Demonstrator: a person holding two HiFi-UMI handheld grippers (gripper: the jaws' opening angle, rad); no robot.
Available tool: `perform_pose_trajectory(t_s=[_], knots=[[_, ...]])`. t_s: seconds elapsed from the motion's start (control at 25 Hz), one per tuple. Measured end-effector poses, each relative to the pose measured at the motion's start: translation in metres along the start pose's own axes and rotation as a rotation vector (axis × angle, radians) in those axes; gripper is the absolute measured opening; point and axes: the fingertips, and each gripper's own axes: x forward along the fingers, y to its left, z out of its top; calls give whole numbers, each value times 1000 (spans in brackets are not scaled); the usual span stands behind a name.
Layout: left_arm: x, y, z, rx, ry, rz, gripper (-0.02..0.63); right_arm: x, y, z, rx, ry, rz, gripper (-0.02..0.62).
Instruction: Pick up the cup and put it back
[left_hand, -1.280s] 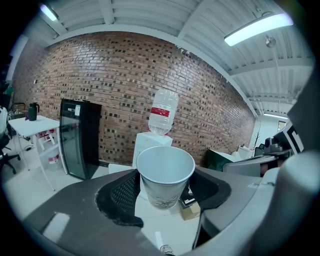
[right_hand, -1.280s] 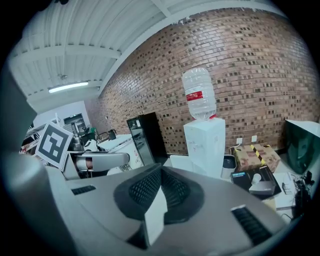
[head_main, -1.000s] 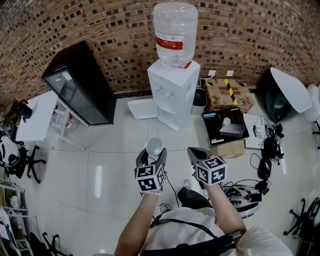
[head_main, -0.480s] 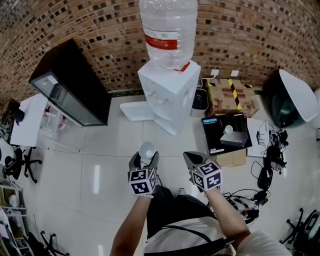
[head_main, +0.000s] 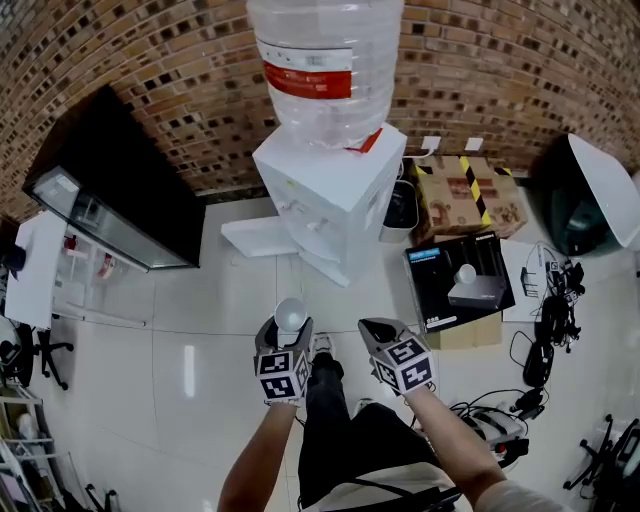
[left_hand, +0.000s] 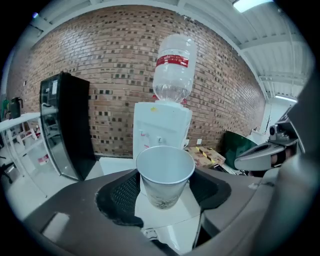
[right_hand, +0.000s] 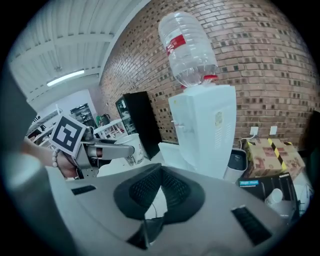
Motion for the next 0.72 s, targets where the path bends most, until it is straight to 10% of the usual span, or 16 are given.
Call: perform_pose_trajectory(t_s=[0.72], knots=[[296,107,-151,228,58,-119,314,250,-132,-119,-43,-30,-51,11]])
